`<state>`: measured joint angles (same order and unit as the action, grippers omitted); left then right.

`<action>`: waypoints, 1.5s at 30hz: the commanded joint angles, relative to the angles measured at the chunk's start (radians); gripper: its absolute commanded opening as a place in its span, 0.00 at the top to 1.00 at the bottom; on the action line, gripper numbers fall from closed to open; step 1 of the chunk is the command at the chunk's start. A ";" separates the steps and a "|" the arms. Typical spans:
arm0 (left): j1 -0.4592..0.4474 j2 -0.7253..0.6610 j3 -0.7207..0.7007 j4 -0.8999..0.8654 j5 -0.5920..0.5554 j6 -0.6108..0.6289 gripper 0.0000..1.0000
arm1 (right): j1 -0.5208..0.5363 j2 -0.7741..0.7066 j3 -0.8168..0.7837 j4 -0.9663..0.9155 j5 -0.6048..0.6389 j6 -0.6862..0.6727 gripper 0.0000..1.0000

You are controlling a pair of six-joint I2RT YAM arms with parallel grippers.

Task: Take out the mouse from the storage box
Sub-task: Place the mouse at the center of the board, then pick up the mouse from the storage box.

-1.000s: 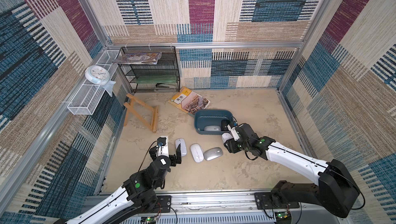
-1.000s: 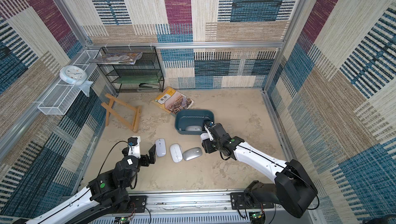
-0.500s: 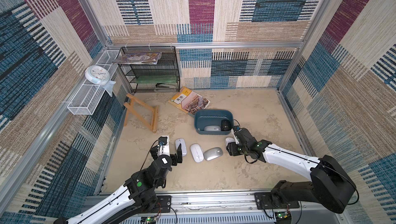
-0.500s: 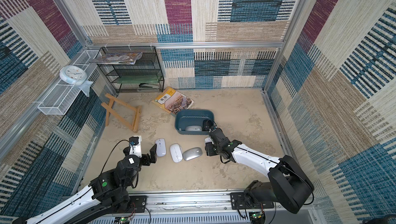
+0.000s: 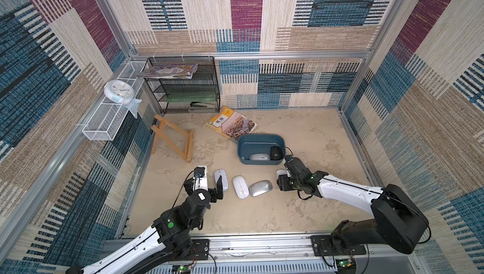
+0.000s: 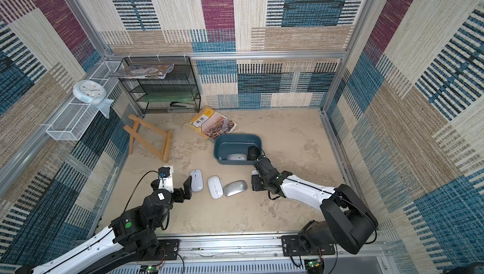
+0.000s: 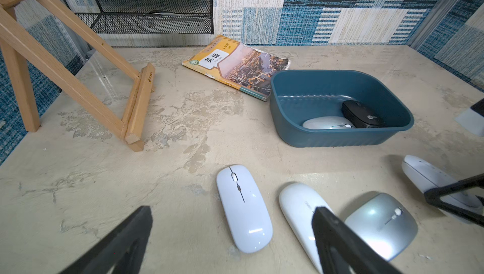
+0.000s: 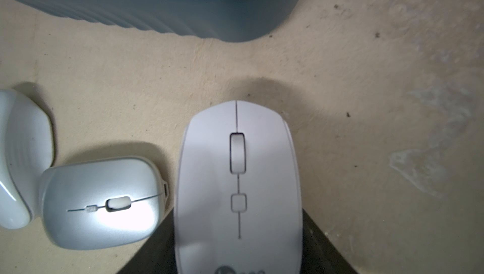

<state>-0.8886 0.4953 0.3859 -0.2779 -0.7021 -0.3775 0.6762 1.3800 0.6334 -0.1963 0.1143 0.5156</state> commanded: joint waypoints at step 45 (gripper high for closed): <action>0.094 1.269 1.154 -0.412 0.594 -0.024 0.03 | -0.009 -0.555 -0.150 0.026 0.428 -0.025 0.12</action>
<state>-0.8036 1.6627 1.4223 -0.5385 -0.2043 -0.3656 0.6678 0.8375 0.5060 -0.2134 0.5133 0.4854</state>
